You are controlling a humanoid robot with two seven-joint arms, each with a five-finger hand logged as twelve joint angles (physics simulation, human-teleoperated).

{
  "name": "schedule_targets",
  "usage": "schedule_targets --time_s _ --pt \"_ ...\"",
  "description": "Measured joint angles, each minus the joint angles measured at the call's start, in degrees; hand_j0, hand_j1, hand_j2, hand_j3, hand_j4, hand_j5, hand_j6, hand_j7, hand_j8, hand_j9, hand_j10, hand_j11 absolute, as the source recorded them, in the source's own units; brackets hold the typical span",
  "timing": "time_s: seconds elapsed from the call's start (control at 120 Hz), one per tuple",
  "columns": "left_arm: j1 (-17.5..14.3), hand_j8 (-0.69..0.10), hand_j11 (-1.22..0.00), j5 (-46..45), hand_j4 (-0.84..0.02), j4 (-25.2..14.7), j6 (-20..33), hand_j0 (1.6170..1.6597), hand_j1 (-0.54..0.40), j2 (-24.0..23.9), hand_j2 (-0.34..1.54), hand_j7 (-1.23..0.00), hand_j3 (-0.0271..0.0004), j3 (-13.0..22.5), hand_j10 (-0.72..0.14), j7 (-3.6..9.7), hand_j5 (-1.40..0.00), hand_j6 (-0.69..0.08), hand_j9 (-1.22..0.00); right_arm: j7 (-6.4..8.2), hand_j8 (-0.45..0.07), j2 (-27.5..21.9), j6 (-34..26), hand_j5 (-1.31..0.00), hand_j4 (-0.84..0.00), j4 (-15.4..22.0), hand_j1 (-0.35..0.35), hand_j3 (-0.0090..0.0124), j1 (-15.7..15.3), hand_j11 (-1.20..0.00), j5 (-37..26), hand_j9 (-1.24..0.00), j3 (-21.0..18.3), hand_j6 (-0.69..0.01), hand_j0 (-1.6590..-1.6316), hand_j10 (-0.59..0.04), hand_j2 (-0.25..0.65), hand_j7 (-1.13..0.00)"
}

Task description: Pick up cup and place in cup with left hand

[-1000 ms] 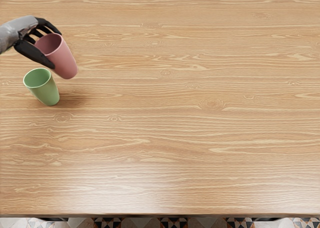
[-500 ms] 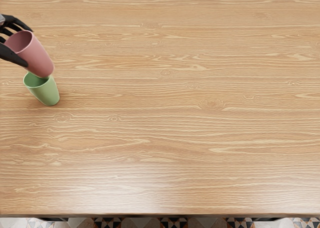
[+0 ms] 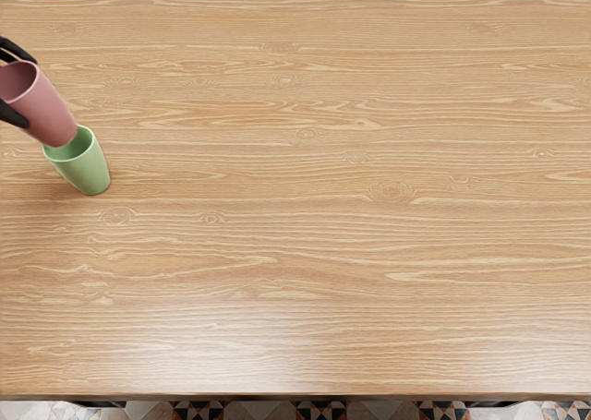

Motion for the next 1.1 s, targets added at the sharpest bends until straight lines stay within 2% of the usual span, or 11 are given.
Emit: schedule_targets --time_s 0.275,0.442,0.608,0.908,1.1 --pt "0.1 -0.271 -0.69 0.9 -0.308 1.6 1.7 1.6554 -0.196 -0.1 0.20 -0.69 0.0000 -0.3 -0.472 -0.20 -0.71 -0.213 -0.68 0.00 -0.015 0.0 0.0 -0.02 -0.015 0.0 -0.331 0.0000 0.0 -0.02 0.0 -0.02 0.0 -0.015 -1.6581 -0.015 -0.003 -0.02" --pt "2.2 -0.273 -0.69 0.9 -0.305 2.3 1.8 1.6546 -0.183 -0.3 0.18 -0.70 0.0000 -0.3 -0.479 -0.25 -0.72 -0.212 -0.69 0.00 -0.015 0.0 0.0 -0.02 -0.015 0.0 -0.331 0.0000 0.0 -0.02 0.0 -0.02 0.0 -0.015 -1.6581 -0.015 -0.003 -0.02" --pt "2.3 -0.282 -0.69 0.9 -0.320 2.9 1.8 1.6544 -0.167 -0.4 0.15 -0.70 0.0000 -0.5 -0.489 -0.29 -0.71 -0.224 -0.69 0.00 -0.015 0.0 0.0 -0.02 -0.015 0.0 -0.331 0.0000 0.0 -0.02 0.0 -0.02 0.0 -0.015 -1.6581 -0.015 -0.003 -0.02" --pt "1.3 -0.287 -0.69 0.3 -0.326 1.0 -1.4 1.6545 -0.164 1.5 0.15 -0.69 0.0000 -1.1 -0.493 -0.41 -0.71 -0.229 -0.68 0.00 -0.015 0.0 0.0 -0.02 -0.015 0.0 -0.331 0.0000 0.0 -0.02 0.0 -0.02 0.0 -0.015 -1.6581 -0.015 -0.003 -0.02" --pt "1.4 -0.288 -0.69 0.2 -0.326 0.3 -5.1 1.6545 -0.164 1.6 0.15 -0.69 0.0000 -3.0 -0.493 -2.11 -0.71 -0.230 -0.68 0.00 -0.015 0.0 0.0 -0.02 -0.015 0.0 -0.331 0.0000 0.0 -0.02 0.0 -0.02 0.0 -0.015 -1.6581 -0.015 -0.003 -0.02"
